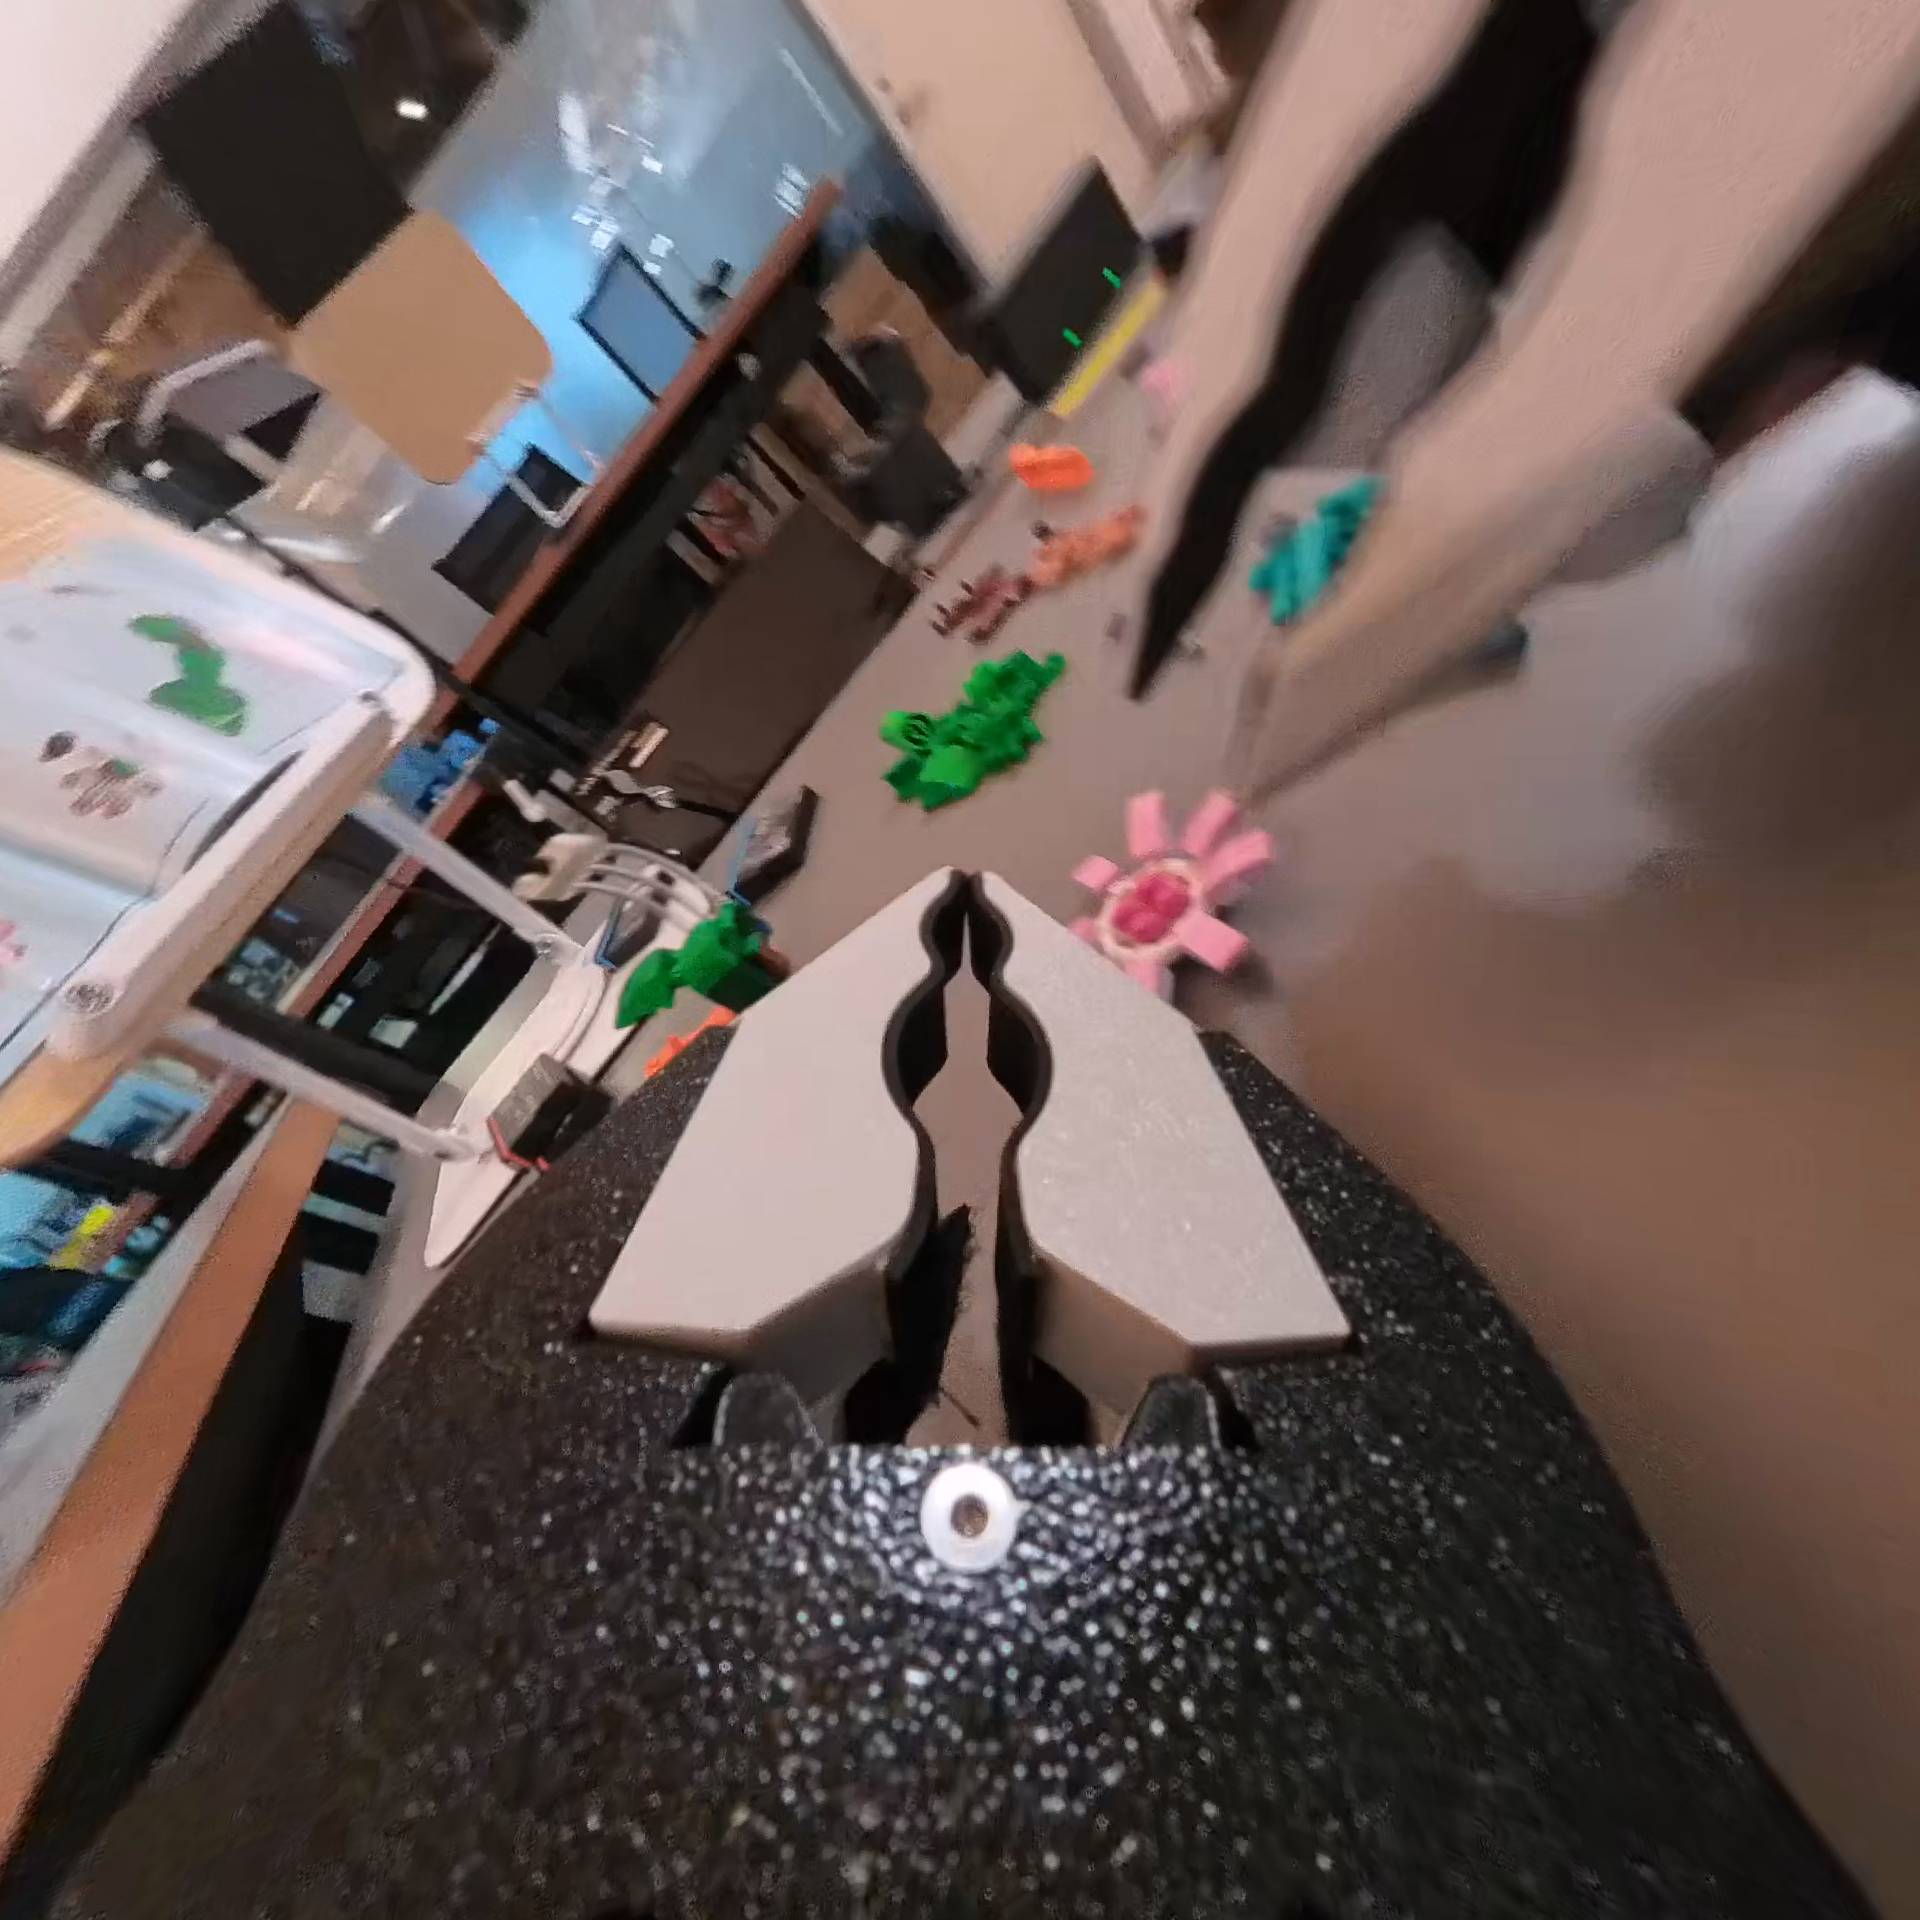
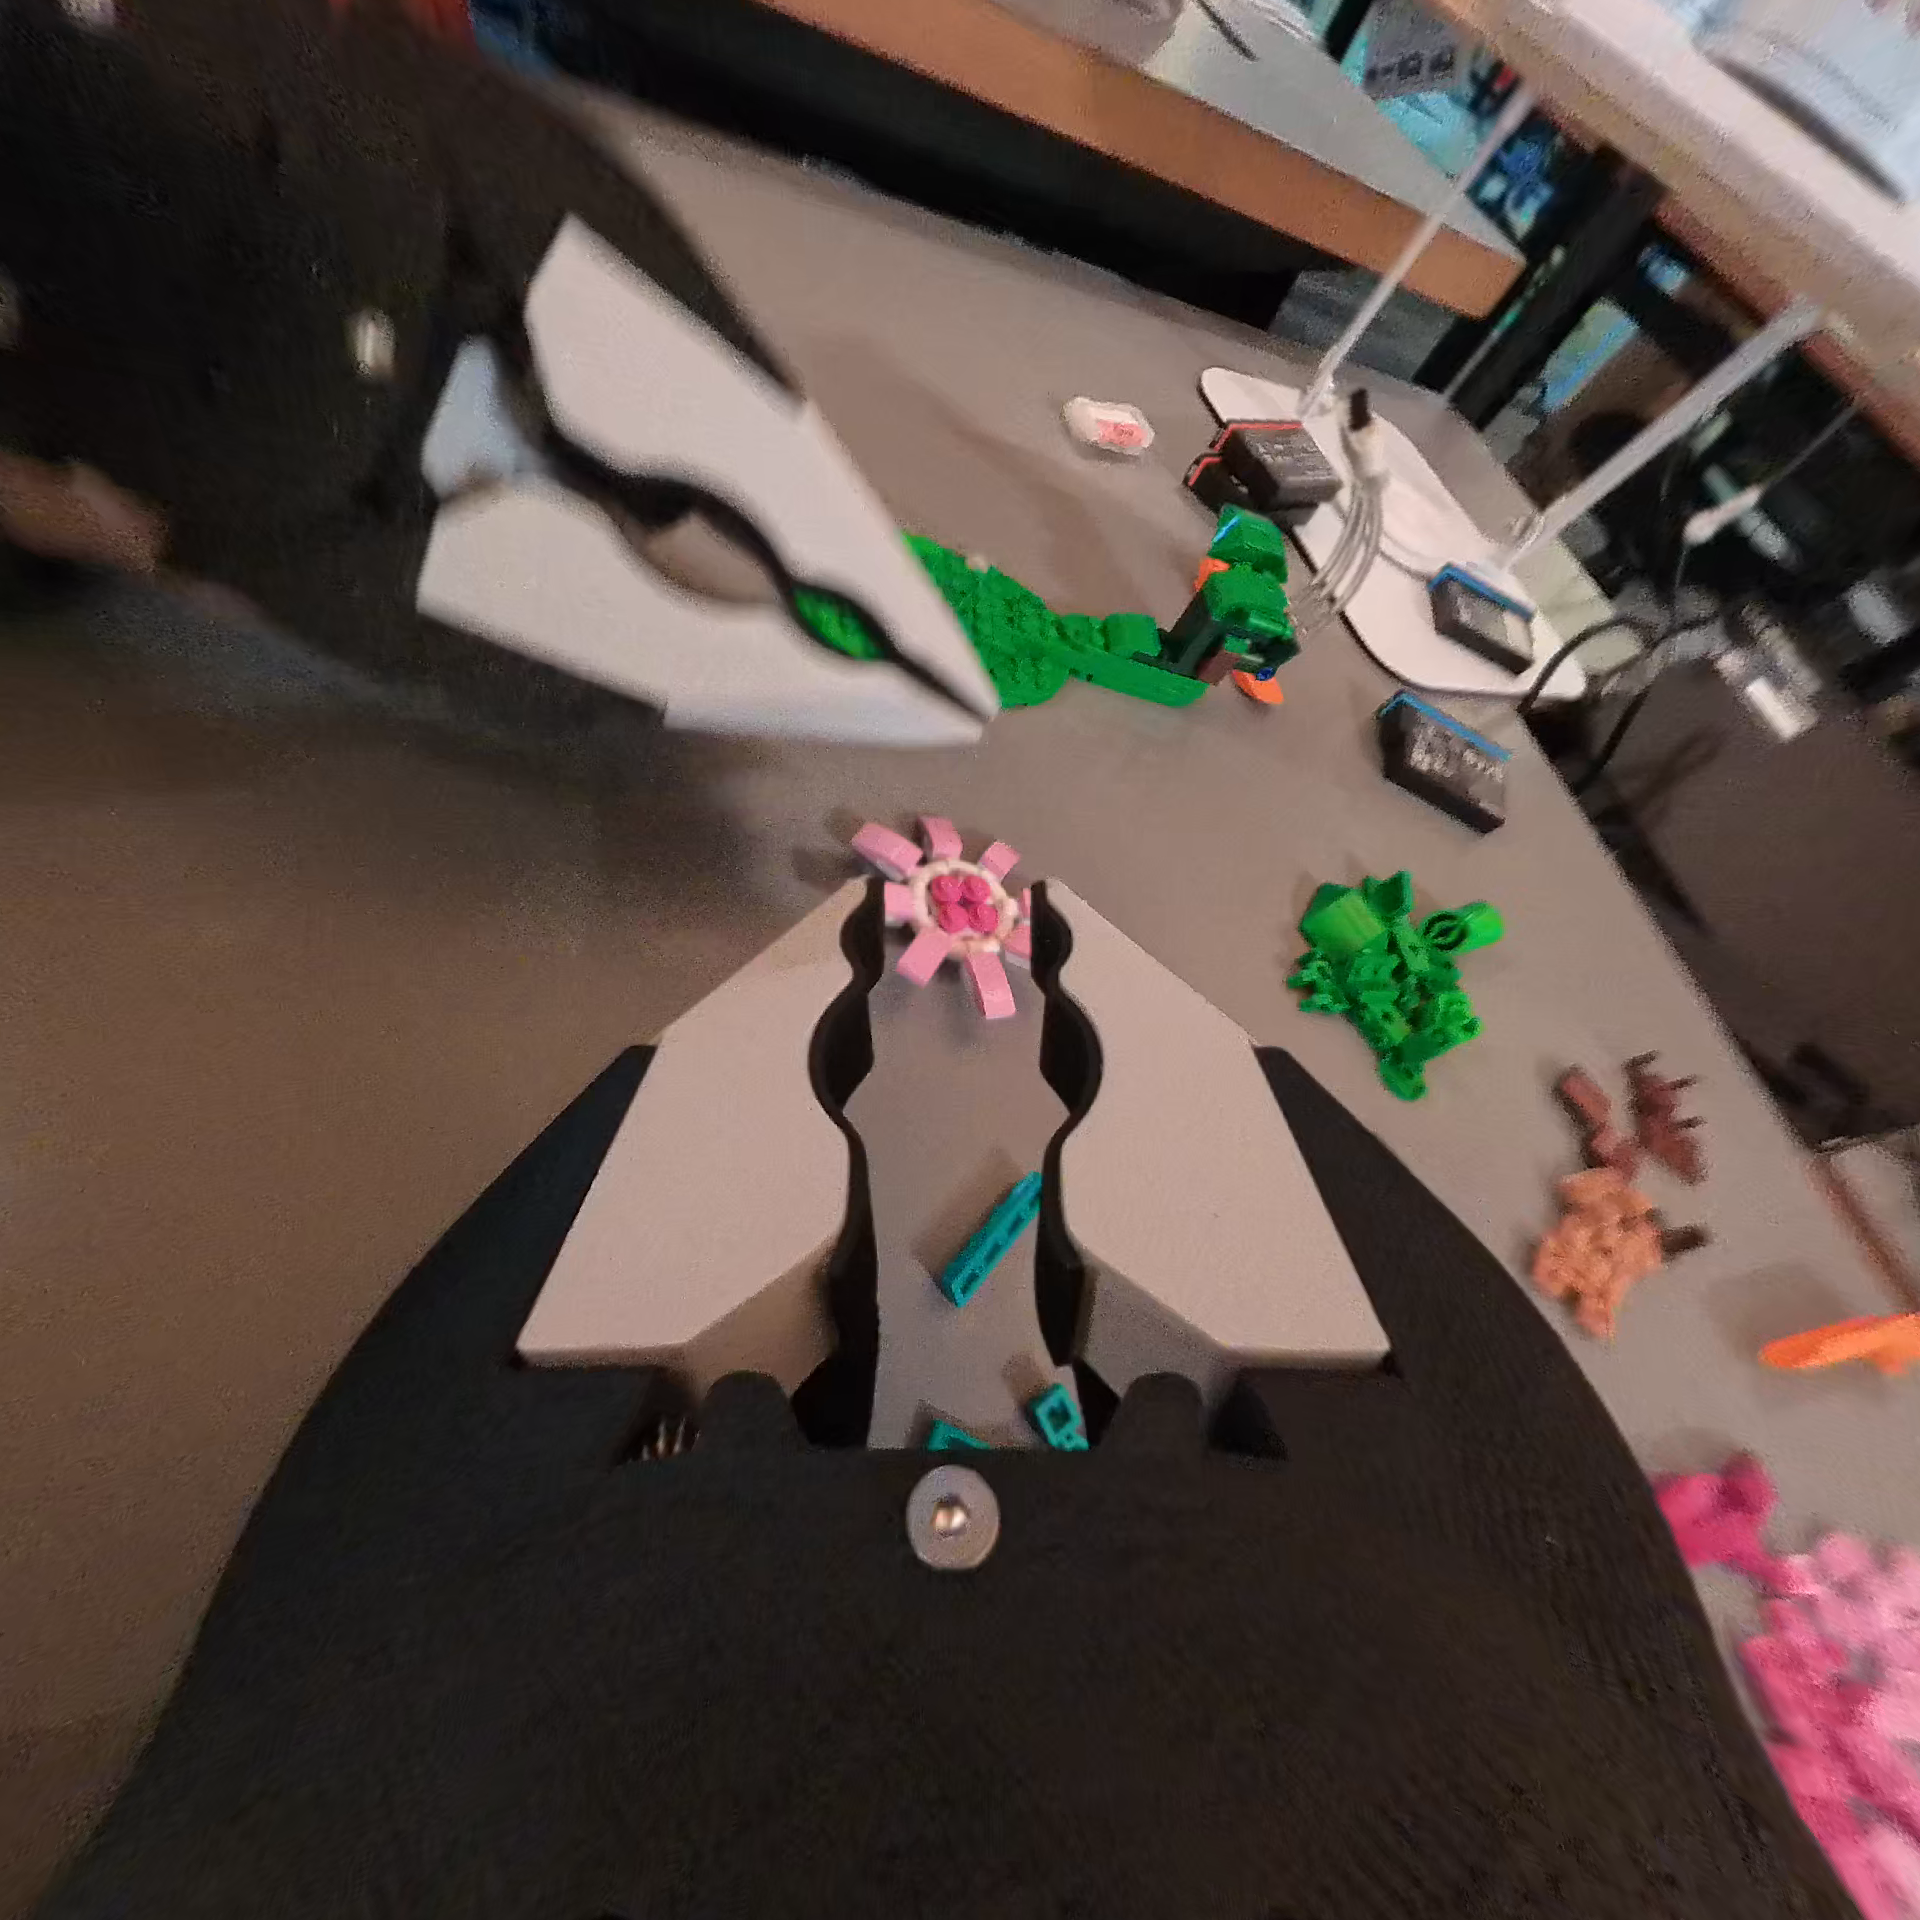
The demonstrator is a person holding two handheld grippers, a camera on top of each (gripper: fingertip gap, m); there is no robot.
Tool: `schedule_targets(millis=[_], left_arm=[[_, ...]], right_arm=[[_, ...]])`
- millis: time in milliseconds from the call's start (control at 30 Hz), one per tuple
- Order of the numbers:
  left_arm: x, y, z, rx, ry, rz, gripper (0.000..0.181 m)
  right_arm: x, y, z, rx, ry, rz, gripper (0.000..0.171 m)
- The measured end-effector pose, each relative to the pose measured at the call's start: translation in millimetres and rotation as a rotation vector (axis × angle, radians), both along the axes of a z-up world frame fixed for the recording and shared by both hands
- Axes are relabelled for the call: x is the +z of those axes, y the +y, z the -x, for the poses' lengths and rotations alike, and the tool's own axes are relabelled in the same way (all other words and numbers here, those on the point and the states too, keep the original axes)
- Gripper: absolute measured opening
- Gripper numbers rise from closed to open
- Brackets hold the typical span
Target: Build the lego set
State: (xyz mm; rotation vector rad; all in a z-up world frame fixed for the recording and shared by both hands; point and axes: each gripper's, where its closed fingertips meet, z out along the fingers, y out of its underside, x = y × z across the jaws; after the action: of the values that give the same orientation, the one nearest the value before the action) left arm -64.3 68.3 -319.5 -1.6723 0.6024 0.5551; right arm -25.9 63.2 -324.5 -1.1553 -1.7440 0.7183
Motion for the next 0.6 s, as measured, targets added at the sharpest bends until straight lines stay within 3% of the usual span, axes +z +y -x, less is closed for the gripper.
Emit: schedule_targets(millis=[33, 133, 367, 600], left_arm=[[7.7, -1.7, 5.5, 0.016, -0.046, -0.041, 0.000], [20.0, -5.5, 16.2, 0.045, -0.121, -0.109, 0.000], [17.4, -4.4, 13.3, 0.042, -0.079, -0.100, 0.000], [19.1, -5.0, 13.7, 0.039, -0.089, -0.110, 0.000]], right_arm=[[-3.4, -2.5, -1.0, 0.021, -0.016, -0.069, 0.027], [-17.0, -9.6, -3.3, 0.085, -0.083, -0.231, 0.026], [-35.7, 2.1, 0.2, 0.109, -0.161, -0.632, 0.020], [-34.8, 6.4, 5.8, 0.095, -0.143, -0.736, 0.004]])
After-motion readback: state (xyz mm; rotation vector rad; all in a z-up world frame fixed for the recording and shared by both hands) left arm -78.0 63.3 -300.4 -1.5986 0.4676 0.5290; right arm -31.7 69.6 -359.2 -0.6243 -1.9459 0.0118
